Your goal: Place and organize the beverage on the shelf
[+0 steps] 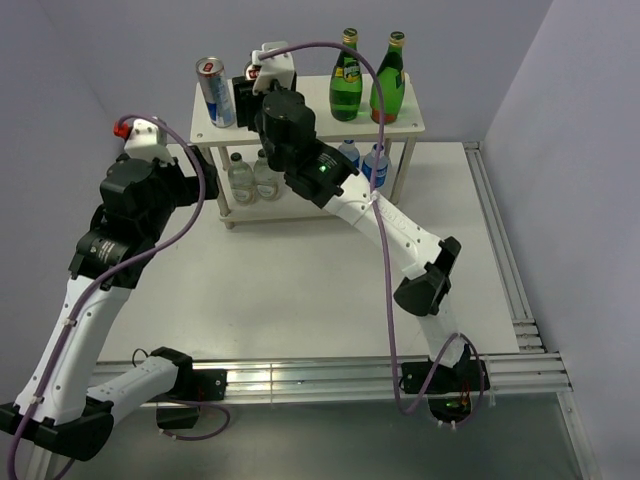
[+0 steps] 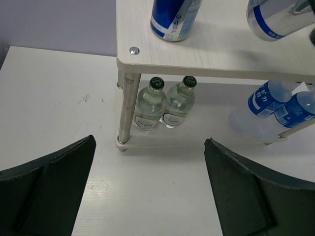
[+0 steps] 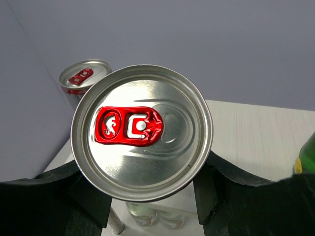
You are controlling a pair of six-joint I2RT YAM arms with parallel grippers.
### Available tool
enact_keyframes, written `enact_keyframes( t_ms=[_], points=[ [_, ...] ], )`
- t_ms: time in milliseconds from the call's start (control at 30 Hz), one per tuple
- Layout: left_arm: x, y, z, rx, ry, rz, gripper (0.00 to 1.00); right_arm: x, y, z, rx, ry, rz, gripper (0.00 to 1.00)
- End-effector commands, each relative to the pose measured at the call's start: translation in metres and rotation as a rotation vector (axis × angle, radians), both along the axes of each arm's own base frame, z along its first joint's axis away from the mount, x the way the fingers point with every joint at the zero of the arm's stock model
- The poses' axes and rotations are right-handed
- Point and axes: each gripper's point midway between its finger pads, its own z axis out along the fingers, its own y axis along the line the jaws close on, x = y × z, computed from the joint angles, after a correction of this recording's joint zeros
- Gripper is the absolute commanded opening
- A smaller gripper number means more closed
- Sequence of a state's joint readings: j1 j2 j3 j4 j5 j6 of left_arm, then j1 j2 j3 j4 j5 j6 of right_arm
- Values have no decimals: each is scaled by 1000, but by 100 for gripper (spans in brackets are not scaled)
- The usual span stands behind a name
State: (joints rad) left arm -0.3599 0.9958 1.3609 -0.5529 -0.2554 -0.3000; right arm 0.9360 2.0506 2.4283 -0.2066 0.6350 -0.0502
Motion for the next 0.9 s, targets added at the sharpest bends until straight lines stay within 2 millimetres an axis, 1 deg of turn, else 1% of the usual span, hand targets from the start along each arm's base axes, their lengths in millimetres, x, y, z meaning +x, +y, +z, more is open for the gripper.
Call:
enact_keyframes(
  t_ms=[0, 33, 67, 100, 133, 167, 233, 400, 500, 567, 633, 667, 700, 733, 767, 800, 833, 867],
  points=[
    [4, 1, -6, 24, -8, 6, 99, -2, -14, 42, 141, -48, 47, 0],
    [5, 0, -11, 26, -1, 2, 99, 2, -11, 37, 141, -39, 60, 0],
    [5, 0, -10, 22, -8, 2, 99, 6, -10, 30, 135, -26, 57, 0],
    [6, -1, -11, 21, -8, -2, 99, 8, -9, 28, 139, -19, 58, 0],
    [5, -2, -11, 20, -7, -7, 99, 10, -10, 29, 145, -19, 59, 0],
    [5, -2, -11, 18, -9, -7, 99, 15, -6, 20, 131, -2, 64, 0],
    [4, -3, -12, 19, -8, -11, 99, 19, -7, 16, 134, 9, 63, 0],
    [3, -1, -14, 18, -11, -8, 99, 27, -7, 2, 120, 39, 62, 0],
    [3, -2, -16, 12, -11, -12, 99, 30, -1, -11, 94, 64, 66, 0],
    [2, -1, -16, 7, -13, -13, 99, 31, 0, -16, 84, 74, 65, 2],
    [3, -1, -17, 4, -12, -14, 99, 32, 0, -21, 75, 82, 60, 13],
    [3, 0, -17, 4, -12, -11, 99, 32, 0, -21, 77, 83, 59, 20],
    [3, 1, -18, 4, -10, -9, 99, 32, 0, -22, 75, 85, 59, 39],
    [4, 1, -19, 6, -8, -8, 99, 32, -1, -21, 80, 82, 54, 55],
    [4, 2, -18, 4, -9, -5, 99, 32, -1, -21, 80, 82, 56, 67],
    [5, 3, -19, 5, -6, -1, 99, 33, -1, -20, 82, 80, 53, 91],
    [5, 3, -19, 5, -6, -1, 99, 33, -1, -20, 83, 79, 55, 95],
    [4, 3, -19, 4, -7, -1, 99, 33, 0, -21, 79, 78, 54, 97]
  ],
)
